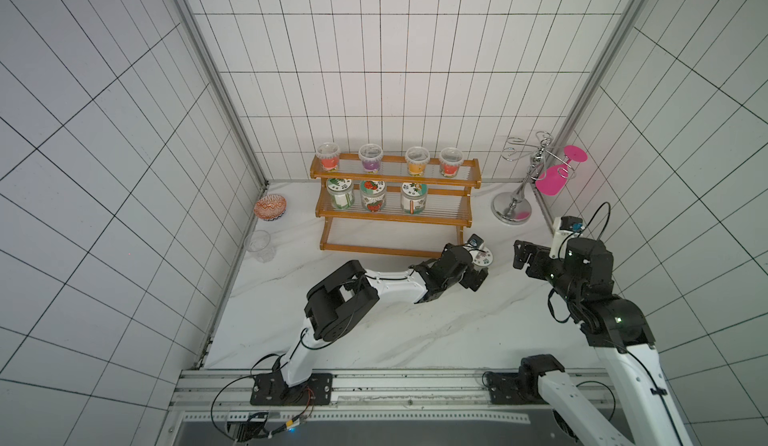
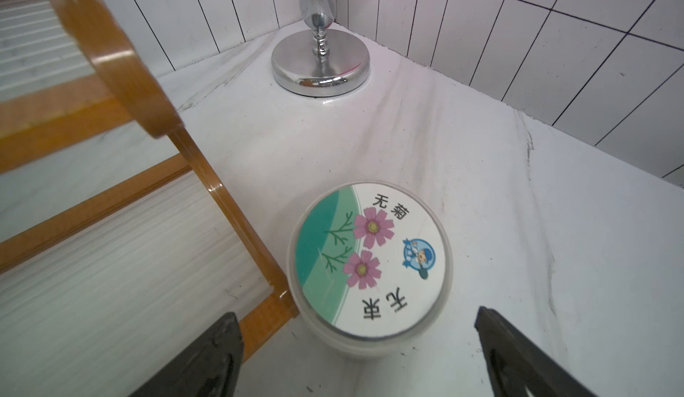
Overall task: Place the seed container on the shelf
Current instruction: Pick up the seed jar at the center of the board.
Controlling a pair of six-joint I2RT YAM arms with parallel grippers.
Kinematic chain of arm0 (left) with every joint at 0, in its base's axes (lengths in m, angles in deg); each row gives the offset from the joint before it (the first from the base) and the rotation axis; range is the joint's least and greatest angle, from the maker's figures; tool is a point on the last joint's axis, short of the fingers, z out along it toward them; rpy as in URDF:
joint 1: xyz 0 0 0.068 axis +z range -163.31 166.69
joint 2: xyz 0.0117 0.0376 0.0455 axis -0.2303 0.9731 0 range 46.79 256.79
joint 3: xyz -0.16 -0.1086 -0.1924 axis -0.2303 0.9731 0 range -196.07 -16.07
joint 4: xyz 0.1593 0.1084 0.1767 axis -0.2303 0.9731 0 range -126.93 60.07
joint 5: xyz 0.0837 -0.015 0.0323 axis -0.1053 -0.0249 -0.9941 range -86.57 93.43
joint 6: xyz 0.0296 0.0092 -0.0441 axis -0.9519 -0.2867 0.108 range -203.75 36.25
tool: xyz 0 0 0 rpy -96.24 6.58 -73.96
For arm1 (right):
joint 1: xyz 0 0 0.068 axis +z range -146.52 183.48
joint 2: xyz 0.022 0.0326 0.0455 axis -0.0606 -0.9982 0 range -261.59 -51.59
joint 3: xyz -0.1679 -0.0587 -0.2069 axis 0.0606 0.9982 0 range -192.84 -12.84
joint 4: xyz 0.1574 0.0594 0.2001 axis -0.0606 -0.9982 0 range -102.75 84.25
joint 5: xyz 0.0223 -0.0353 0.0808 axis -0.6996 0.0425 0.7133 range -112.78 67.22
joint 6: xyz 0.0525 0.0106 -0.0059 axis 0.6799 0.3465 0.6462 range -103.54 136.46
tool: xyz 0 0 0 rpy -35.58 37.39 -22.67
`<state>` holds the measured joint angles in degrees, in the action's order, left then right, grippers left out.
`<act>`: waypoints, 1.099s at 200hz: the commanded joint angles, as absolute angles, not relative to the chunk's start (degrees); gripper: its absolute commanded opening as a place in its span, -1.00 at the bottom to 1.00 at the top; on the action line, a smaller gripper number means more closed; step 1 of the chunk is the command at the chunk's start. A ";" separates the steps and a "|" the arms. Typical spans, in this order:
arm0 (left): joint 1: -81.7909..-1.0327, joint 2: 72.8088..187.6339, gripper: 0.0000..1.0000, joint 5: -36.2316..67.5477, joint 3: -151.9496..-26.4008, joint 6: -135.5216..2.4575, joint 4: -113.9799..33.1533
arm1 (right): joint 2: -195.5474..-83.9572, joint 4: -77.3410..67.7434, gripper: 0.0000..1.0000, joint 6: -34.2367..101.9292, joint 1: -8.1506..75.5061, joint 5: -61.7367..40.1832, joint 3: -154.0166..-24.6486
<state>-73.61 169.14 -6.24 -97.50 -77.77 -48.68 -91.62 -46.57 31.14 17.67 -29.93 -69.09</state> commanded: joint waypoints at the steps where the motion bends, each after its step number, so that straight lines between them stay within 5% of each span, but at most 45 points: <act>1: -73.13 172.21 0.98 -3.70 -100.86 -78.14 -48.78 | -91.89 -45.53 0.99 30.27 16.84 -29.28 -67.80; 130: -72.90 180.64 0.97 -2.54 -110.55 -79.43 -44.93 | -92.44 -43.11 0.99 30.00 15.68 -26.29 -66.19; 220: -72.86 173.35 0.30 5.72 -103.71 -80.68 -48.54 | -91.13 -42.68 0.99 27.38 15.37 -22.75 -65.05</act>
